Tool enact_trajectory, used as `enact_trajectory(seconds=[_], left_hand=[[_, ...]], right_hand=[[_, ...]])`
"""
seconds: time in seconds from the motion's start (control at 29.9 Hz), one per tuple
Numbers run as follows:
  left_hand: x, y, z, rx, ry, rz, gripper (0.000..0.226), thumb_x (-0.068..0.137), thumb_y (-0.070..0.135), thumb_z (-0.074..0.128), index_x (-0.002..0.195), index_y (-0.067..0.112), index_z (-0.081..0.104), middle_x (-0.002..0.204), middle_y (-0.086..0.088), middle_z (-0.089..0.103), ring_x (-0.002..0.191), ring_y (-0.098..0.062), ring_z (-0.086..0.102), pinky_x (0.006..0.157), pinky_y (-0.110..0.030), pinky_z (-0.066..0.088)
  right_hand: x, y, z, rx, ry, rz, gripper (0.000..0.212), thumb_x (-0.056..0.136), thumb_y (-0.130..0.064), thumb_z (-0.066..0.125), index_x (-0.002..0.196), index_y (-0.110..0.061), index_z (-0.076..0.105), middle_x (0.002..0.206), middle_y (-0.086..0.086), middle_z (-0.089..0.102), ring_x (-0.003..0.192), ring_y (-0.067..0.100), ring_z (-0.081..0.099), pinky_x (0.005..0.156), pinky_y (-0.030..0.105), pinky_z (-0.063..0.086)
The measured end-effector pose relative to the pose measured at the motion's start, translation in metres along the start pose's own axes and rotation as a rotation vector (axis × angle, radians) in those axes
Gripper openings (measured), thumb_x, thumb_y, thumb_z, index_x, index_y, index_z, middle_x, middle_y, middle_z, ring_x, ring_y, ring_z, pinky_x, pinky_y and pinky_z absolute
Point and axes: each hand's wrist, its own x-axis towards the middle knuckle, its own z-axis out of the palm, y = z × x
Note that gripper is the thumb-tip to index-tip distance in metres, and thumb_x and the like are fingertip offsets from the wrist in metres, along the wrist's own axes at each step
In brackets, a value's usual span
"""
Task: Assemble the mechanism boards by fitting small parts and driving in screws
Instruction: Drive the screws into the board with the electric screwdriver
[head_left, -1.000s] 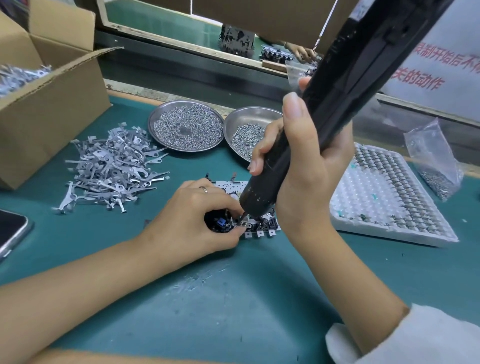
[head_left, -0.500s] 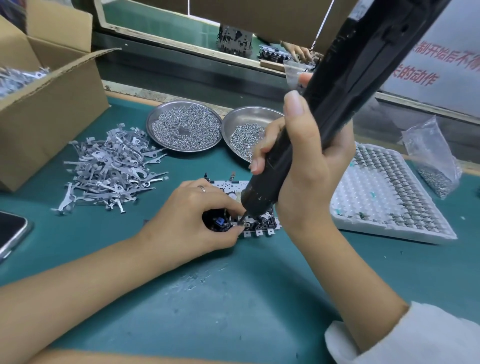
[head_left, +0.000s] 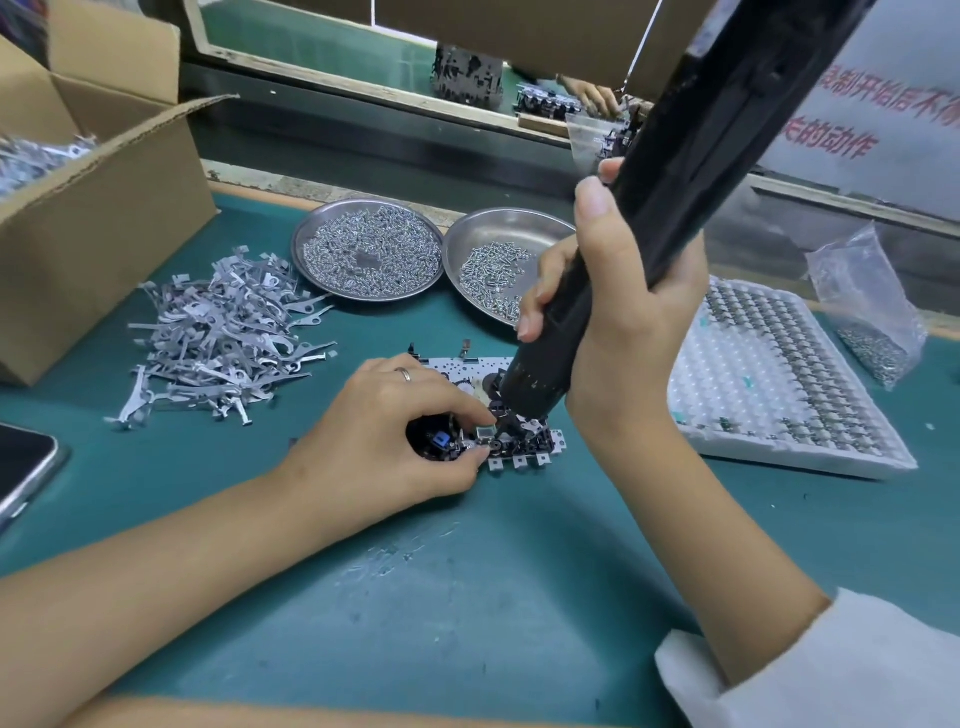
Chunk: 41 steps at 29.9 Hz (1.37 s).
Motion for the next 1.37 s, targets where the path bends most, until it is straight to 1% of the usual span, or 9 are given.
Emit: enact_trajectory(seconds=[0.2,0.33,0.53,0.73,0.94,1.1,1.2,1.27,1.37], left_hand=[[0.003,0.0,-0.006,0.037,-0.04,0.066,0.028,0.066,0.036,0.075,0.09,0.021,0.076,0.081,0.014,0.07,0.079,-0.011,0.06,0.086,-0.04,0.044],[0.011,-0.002,-0.019,-0.094,0.105,0.011,0.026,0.077,0.042,0.068,0.097,0.027,0.072,0.082,0.02,0.068,0.078,-0.002,0.061,0.082,-0.018,0.044],[0.021,-0.019,-0.026,-0.169,0.417,-0.118,0.015,0.096,0.019,0.053,0.1,0.021,0.067,0.08,0.012,0.067,0.079,0.01,0.058,0.085,-0.017,0.046],[0.018,-0.025,-0.023,-0.023,0.399,-0.054,0.018,0.092,0.031,0.048,0.096,0.027,0.066,0.077,0.013,0.066,0.079,0.012,0.055,0.081,-0.012,0.04],[0.016,-0.026,-0.02,0.042,0.387,0.024,0.014,0.092,0.037,0.049,0.094,0.038,0.063,0.095,0.032,0.06,0.071,0.017,0.052,0.069,-0.002,0.033],[0.014,-0.026,-0.017,0.039,0.386,0.085,0.021,0.092,0.044,0.044,0.097,0.038,0.063,0.089,0.027,0.064,0.088,0.005,0.056,0.09,-0.038,0.043],[0.015,-0.024,-0.014,0.079,0.392,0.104,0.028,0.093,0.043,0.043,0.1,0.029,0.066,0.08,0.021,0.063,0.093,0.006,0.054,0.091,-0.027,0.038],[0.015,-0.024,-0.013,0.093,0.386,0.095,0.03,0.093,0.042,0.043,0.099,0.025,0.067,0.081,0.017,0.063,0.094,0.006,0.053,0.091,-0.019,0.035],[0.015,-0.021,-0.009,0.133,0.361,0.111,0.034,0.092,0.037,0.044,0.098,0.015,0.07,0.078,0.009,0.064,0.092,0.014,0.051,0.091,-0.021,0.034]], right_hand=[[-0.006,0.006,-0.011,-0.083,0.006,-0.027,0.03,0.086,-0.019,0.062,0.109,-0.011,0.045,0.078,0.002,0.056,0.065,0.02,0.056,0.062,0.034,0.05],[-0.021,0.011,-0.026,-0.305,0.287,-0.338,0.021,0.087,-0.02,0.049,0.107,-0.024,0.045,0.087,-0.01,0.047,0.081,-0.001,0.047,0.075,0.019,0.04],[-0.071,0.036,-0.018,-1.291,-0.758,-0.31,0.043,0.09,-0.044,0.055,0.124,-0.018,0.06,0.12,0.012,0.057,0.112,0.032,0.05,0.092,0.045,0.042],[-0.09,0.014,-0.016,-1.594,-0.936,-0.247,0.037,0.1,-0.04,0.029,0.118,-0.023,0.056,0.139,0.007,0.043,0.125,0.034,0.039,0.098,0.042,0.035],[-0.126,-0.027,-0.076,-1.539,-0.814,-0.314,0.027,0.088,-0.044,0.048,0.082,-0.031,0.072,0.111,-0.001,0.068,0.097,0.023,0.067,0.073,0.028,0.053],[-0.128,-0.059,-0.163,-1.768,-0.503,-0.315,0.057,0.1,-0.042,0.026,0.081,-0.02,0.076,0.105,0.006,0.071,0.09,0.031,0.068,0.069,0.04,0.057],[-0.115,-0.081,-0.212,-2.093,-0.301,-0.115,0.038,0.052,-0.014,0.086,0.088,-0.006,0.076,0.105,0.022,0.068,0.089,0.05,0.064,0.066,0.059,0.053],[-0.104,-0.08,-0.23,-2.12,-0.257,0.019,0.075,0.021,0.015,0.08,0.094,-0.001,0.074,0.106,0.029,0.065,0.092,0.055,0.061,0.068,0.064,0.05],[-0.092,-0.069,-0.211,-1.894,-0.264,-0.163,0.056,0.035,0.016,0.082,0.088,-0.002,0.074,0.101,0.023,0.068,0.09,0.045,0.066,0.072,0.055,0.053]])
